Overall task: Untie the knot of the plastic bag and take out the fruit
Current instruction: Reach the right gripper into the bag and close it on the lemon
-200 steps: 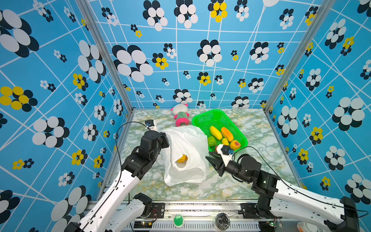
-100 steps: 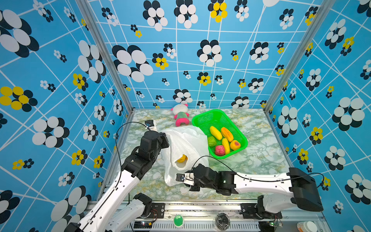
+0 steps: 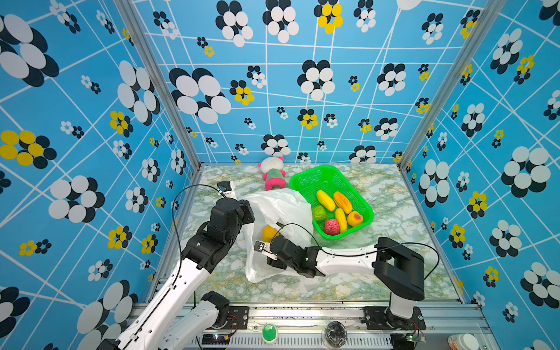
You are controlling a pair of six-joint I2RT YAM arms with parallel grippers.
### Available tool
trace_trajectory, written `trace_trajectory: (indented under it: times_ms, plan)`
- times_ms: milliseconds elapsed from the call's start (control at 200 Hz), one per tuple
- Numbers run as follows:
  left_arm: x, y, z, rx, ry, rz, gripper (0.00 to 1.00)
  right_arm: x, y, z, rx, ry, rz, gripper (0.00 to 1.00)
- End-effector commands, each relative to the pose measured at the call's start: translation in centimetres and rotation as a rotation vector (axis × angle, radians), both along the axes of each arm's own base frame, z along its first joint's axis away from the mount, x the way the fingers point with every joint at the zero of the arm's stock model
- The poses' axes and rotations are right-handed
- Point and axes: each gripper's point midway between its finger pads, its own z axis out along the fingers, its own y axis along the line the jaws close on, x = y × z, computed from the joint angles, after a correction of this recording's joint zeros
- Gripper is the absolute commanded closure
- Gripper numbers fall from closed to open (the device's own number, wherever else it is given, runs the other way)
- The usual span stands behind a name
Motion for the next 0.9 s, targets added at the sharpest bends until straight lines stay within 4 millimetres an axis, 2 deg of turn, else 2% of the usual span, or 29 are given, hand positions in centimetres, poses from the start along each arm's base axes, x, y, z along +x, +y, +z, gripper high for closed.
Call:
trace_trajectory:
  times_ms: [0,105,345,680,735,745,760,895]
  plan:
    - [-0.1,0.4,0.3,-0.013,-0.014,0.013,0.93,3.2,0.0,1.5,0.058,-0.088,-0.178,0.26]
    - [-0.1,0.3,0.3,-0.015,-0.014,0.009,0.93,4.3,0.4,2.0,0.121,-0.071,-0.254,0.18]
    - [-0.1,0.2,0.2,-0.015,-0.012,0.007,0.93,6.3,0.8,2.2,0.244,-0.027,-0.428,0.12]
    - [-0.1,0.2,0.1,-0.016,-0.01,0.005,0.93,8.0,1.3,-0.6,0.189,0.003,-0.523,0.11]
    - [-0.1,0.2,0.2,-0.018,-0.011,0.004,0.93,8.3,1.3,-0.3,0.191,0.005,-0.528,0.12]
    - [-0.1,0.2,0.2,-0.017,-0.012,0.006,0.93,8.3,1.3,-1.4,0.17,0.012,-0.529,0.12]
    - [-0.1,0.2,0.2,-0.018,-0.011,0.004,0.93,8.4,1.3,-1.8,0.162,0.015,-0.529,0.12]
    - [-0.1,0.2,0.2,-0.018,-0.013,0.007,0.93,8.8,1.3,-2.9,0.157,0.06,-0.52,0.13]
